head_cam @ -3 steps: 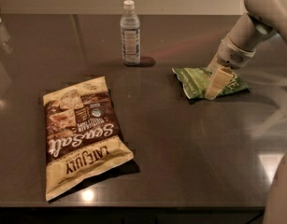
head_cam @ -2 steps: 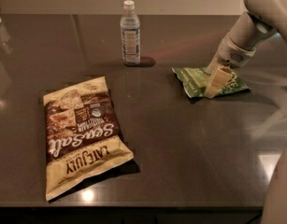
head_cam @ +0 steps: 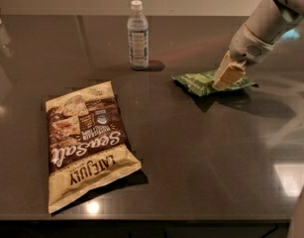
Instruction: Move green jalapeno chip bag near brown chip bag
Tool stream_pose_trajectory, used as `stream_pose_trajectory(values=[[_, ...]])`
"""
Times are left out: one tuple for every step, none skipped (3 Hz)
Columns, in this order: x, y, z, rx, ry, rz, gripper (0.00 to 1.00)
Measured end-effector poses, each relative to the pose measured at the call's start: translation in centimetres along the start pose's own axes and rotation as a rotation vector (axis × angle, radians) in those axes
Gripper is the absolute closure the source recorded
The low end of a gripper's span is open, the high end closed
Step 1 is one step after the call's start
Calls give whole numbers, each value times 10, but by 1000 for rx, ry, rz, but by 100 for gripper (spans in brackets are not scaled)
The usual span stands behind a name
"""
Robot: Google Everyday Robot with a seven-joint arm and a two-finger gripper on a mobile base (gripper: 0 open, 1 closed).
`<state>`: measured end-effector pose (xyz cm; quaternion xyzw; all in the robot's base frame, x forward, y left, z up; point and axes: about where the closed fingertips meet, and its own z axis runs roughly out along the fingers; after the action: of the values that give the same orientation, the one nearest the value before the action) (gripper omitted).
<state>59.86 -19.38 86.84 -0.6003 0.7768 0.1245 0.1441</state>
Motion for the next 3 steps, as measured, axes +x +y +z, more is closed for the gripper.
stream_pose_trajectory(values=[[-20,28,-17,-27,-57,-10,100],[-32,52,-20,-53,-89,-21,100],[-50,78,-16,-96,-136,-38,100]])
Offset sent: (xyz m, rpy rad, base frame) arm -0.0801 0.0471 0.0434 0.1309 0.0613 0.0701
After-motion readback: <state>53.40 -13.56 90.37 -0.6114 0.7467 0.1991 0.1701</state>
